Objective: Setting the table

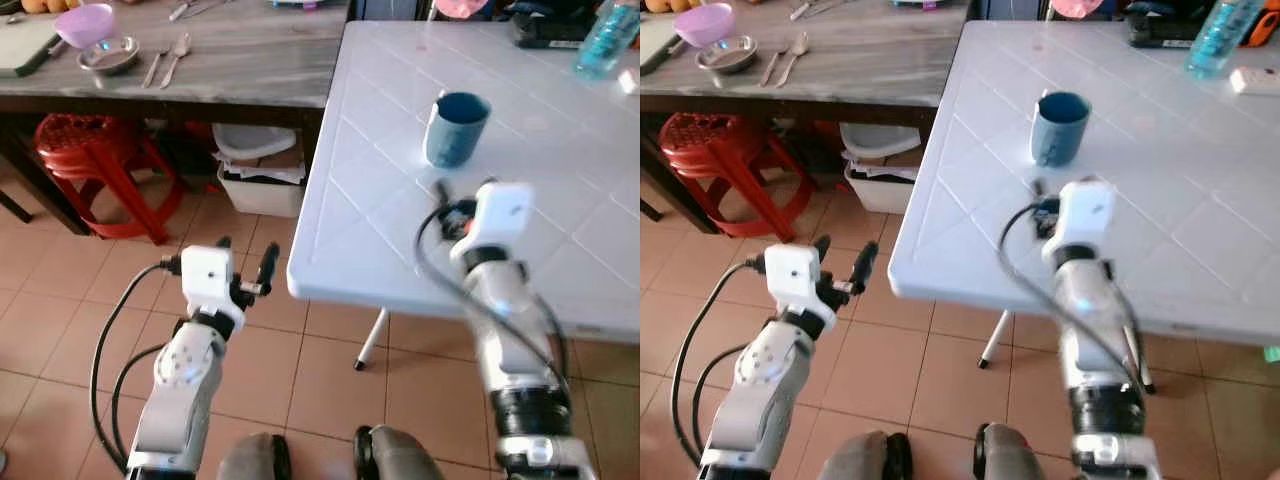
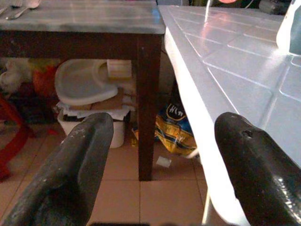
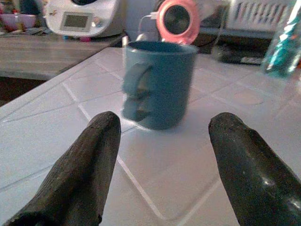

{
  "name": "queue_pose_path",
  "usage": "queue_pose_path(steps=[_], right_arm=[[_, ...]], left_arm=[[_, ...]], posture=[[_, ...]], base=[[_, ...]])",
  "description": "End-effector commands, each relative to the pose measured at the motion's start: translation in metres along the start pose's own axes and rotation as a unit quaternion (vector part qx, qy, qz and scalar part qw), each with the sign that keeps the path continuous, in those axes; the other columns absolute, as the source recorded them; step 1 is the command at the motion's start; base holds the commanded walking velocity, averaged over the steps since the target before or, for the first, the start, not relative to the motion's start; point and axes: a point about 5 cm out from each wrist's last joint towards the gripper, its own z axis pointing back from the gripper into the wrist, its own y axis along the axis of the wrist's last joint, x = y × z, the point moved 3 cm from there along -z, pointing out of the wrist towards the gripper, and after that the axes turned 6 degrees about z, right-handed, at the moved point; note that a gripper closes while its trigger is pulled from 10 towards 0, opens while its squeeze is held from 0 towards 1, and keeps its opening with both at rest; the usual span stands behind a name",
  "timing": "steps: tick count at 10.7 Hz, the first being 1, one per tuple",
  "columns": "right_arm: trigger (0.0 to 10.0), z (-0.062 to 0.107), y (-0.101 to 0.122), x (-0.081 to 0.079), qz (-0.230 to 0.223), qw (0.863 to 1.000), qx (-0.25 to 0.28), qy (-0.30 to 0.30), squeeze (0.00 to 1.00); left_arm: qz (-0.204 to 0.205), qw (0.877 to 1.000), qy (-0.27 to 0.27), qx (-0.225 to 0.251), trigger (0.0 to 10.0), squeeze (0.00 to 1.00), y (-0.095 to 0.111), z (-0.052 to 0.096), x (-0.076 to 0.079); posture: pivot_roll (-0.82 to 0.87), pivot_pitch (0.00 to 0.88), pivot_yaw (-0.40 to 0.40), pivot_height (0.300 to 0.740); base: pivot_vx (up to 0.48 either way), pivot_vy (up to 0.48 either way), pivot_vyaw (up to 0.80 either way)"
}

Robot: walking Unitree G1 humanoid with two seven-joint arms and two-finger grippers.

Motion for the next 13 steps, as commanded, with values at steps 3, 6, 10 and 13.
queue_pose_path(steps=[3, 6, 10, 13], right_arm=[[10.0, -0.017, 0.004, 0.008, 0.012, 1.0, -0.007, -0.025, 0.0], [10.0, -0.037, 0.019, -0.004, 0.012, 1.0, 0.006, -0.006, 0.0], [10.0, -0.041, 0.021, -0.02, 0.007, 1.0, 0.008, 0.023, 1.0], [10.0, -0.045, 0.031, -0.016, 0.025, 0.999, 0.027, 0.018, 0.22]], left_arm=[[-0.008, 1.0, -0.005, -0.01, 10.0, 0.0, 0.005, 0.007, 0.0], [-0.012, 1.0, 0.0, -0.024, 10.0, 0.0, 0.007, 0.016, -0.006], [-0.014, 0.999, 0.001, -0.031, 10.0, 0.0, 0.009, 0.017, -0.005], [-0.01, 0.999, -0.002, -0.032, 10.0, 0.0, 0.009, 0.015, -0.003]], posture=[[-0.03, 0.231, 0.067, 0.74], [0.0, 0.288, 0.073, 0.74], [0.0, 0.292, 0.074, 0.74], [-0.01, 0.293, 0.072, 0.74]], base=[[0.0, 0.0, 0.0], [0.0, 0.0, 0.0], [0.0, 0.0, 0.0], [0.0, 0.0, 0.0]])
